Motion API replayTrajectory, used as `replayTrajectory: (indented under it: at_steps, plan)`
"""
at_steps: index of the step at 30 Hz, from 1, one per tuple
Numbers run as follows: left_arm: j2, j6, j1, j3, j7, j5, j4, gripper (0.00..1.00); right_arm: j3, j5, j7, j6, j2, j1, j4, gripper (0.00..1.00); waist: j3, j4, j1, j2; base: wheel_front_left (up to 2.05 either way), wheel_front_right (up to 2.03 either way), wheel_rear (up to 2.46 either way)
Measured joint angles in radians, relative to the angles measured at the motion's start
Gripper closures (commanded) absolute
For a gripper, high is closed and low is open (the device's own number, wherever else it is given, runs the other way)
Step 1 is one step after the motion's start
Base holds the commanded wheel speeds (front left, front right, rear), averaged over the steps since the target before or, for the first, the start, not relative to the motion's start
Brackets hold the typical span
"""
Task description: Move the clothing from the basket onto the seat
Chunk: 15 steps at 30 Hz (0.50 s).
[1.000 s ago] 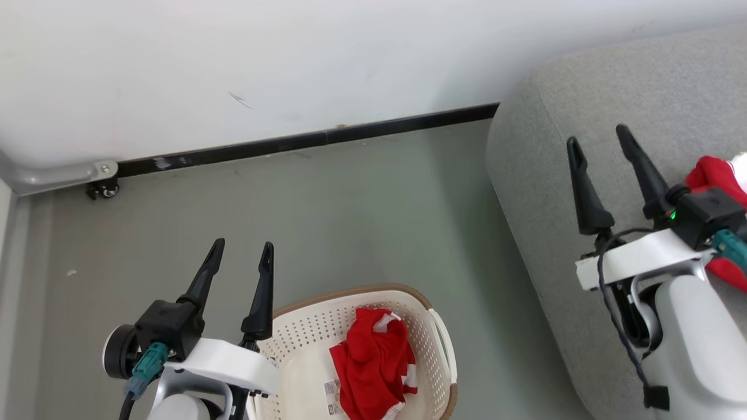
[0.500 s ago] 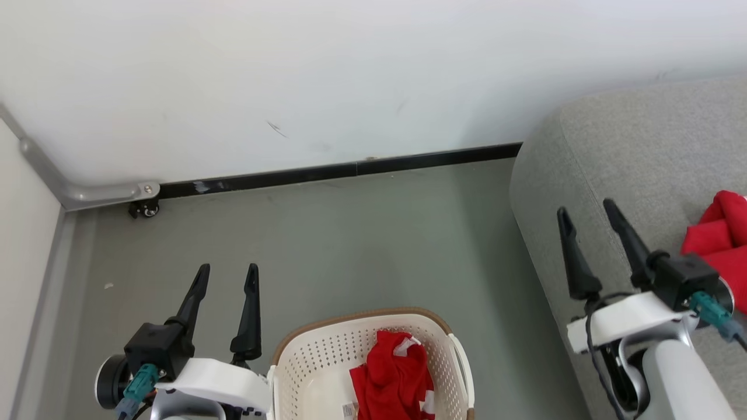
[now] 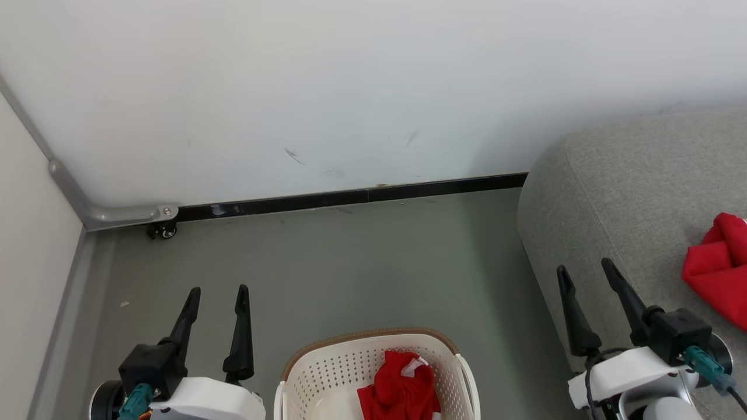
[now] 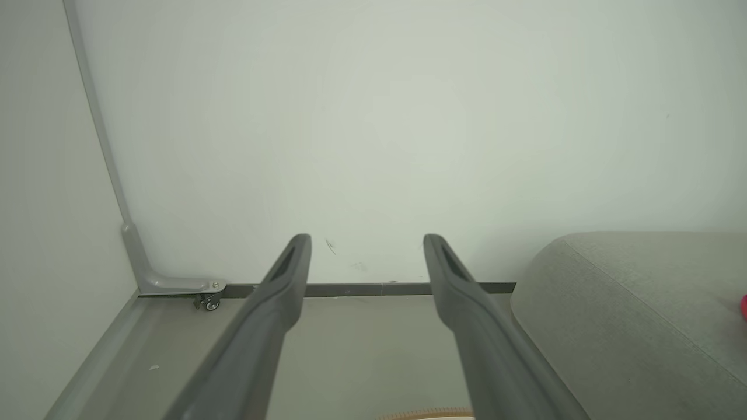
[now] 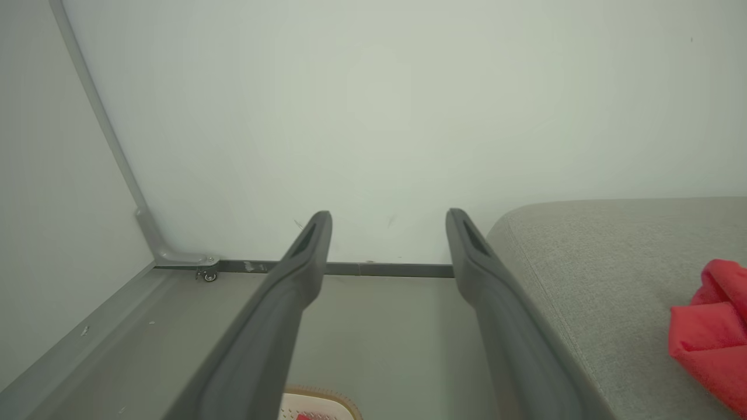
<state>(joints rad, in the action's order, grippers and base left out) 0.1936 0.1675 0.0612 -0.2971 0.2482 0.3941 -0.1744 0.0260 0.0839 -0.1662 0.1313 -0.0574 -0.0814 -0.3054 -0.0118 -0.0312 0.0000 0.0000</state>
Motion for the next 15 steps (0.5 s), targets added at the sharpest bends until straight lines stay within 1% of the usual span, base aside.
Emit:
replayTrajectory:
  at_steps: [9, 15]
  plan:
    - [-0.002, 0.0, -0.028, 0.025, 0.0, -0.002, 0.003, 0.0, -0.001, -0.003, 0.016, 0.0, 0.01, 0.069, 0.041, 0.0, -0.022, -0.005, 0.0001, 0.0, 0.0, 0.0, 0.0]
    - [0.015, 0.0, -0.038, 0.032, 0.0, -0.029, 0.002, 0.0, -0.003, -0.004, 0.029, 0.0, 0.011, 0.09, 0.068, 0.0, -0.023, -0.013, 0.0, 0.0, 0.0, 0.0, 0.0]
